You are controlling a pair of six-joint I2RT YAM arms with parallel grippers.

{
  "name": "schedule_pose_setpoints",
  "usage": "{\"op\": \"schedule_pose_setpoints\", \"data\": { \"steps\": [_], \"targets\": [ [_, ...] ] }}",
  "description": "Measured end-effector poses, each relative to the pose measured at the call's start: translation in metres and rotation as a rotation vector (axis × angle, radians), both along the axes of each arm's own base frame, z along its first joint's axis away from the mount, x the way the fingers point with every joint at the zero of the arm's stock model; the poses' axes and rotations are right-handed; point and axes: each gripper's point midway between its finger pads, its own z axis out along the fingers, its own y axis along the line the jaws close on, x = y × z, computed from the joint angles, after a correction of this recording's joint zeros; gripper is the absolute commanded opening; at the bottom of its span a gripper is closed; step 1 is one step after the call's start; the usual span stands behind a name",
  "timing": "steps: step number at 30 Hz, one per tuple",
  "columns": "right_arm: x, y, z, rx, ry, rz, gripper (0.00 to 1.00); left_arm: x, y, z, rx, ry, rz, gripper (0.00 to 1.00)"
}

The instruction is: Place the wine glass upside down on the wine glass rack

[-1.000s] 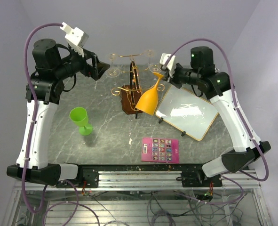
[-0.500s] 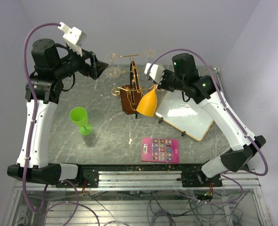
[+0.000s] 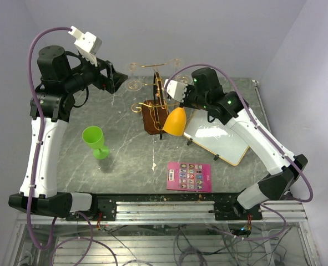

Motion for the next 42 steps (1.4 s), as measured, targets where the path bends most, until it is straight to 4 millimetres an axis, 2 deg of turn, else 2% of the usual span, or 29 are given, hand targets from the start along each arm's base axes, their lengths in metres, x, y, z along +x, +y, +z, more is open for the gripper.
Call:
{"op": "schedule_pose_setpoints", "data": {
  "steps": [16,27,42],
  "targets": [
    [0.013,-0.009,-0.015,-0.109,-0.047,-0.081,0.0,0.004,-0.001,-0.004,0.001,0.012,-0.004,0.97],
    [0.018,-0.022,-0.013,-0.171,-0.082,-0.13,0.0,0.007,-0.001,-0.005,0.001,0.011,-0.002,0.97],
    [0.017,-0.027,-0.015,-0.211,-0.085,-0.13,0.0,0.008,-0.001,-0.004,0.0,0.006,-0.003,0.97]
  ]
}}
